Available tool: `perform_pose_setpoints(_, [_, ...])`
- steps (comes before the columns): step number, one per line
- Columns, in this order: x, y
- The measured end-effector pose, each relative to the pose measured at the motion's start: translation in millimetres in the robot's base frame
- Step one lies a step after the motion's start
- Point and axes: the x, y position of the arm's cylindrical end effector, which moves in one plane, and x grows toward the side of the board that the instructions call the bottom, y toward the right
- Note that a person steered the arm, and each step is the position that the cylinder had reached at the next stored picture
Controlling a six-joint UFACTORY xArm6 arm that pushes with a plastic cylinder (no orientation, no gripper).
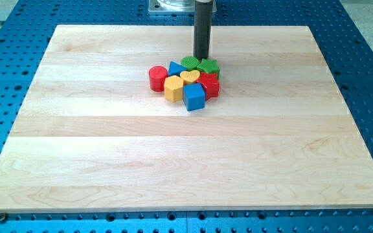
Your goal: Keep heart and green circle parallel to each other
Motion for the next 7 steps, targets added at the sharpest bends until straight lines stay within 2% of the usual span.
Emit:
perform_pose_setpoints(2, [78.6, -3.1])
perform_pose_setpoints(3, [121.4, 23.5])
perform_pose_setpoints(4, [151.4, 25.7])
perform_pose_setpoints(6, [145.1, -19.0])
perform_pose_setpoints(7, [100.6, -19.1])
